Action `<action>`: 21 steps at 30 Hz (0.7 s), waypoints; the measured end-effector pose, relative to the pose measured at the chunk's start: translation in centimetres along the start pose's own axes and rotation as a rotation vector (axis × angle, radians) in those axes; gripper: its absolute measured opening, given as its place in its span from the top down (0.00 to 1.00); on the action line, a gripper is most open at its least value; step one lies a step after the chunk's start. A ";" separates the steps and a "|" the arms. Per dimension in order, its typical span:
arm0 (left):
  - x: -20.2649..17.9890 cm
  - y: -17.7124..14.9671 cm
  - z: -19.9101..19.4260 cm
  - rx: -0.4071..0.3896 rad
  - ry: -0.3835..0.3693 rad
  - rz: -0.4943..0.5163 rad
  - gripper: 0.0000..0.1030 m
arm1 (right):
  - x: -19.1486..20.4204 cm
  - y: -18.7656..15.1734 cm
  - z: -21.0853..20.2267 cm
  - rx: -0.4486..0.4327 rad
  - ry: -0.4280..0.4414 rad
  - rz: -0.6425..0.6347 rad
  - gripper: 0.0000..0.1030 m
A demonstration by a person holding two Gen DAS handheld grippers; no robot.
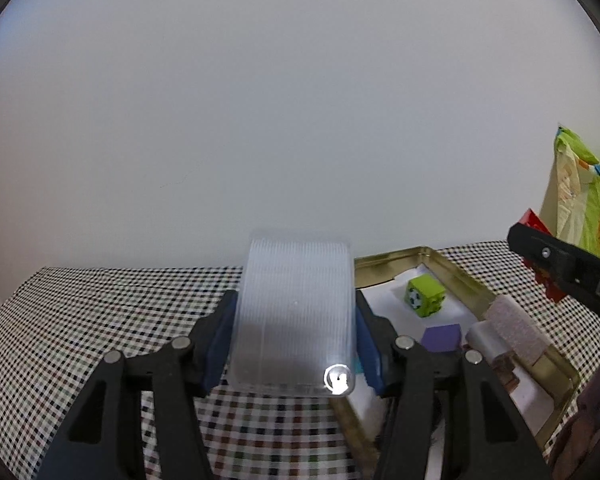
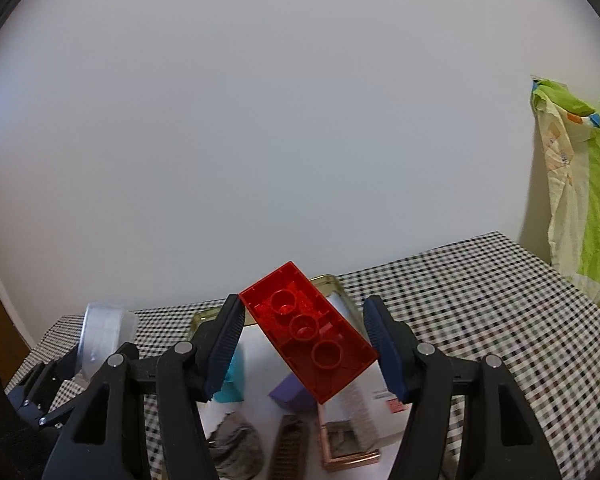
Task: Organize rigid objects
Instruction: 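Carry the white box with the left tool while the right tool carries the red brick over the tray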
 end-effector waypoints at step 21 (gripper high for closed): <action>-7.0 -3.3 0.5 0.147 -0.140 0.064 0.47 | -4.3 -0.6 2.0 0.068 -0.090 -0.020 0.38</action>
Point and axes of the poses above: each gripper's, at about its wrist camera, not at the fingertips, and z roughly the way its jaws point, x to its left, y to its top, the point moved 10 cm from there along z, roughly the way its jaws point, and after that the axes turned 10 degrees about -z, right-handed, at the moved point
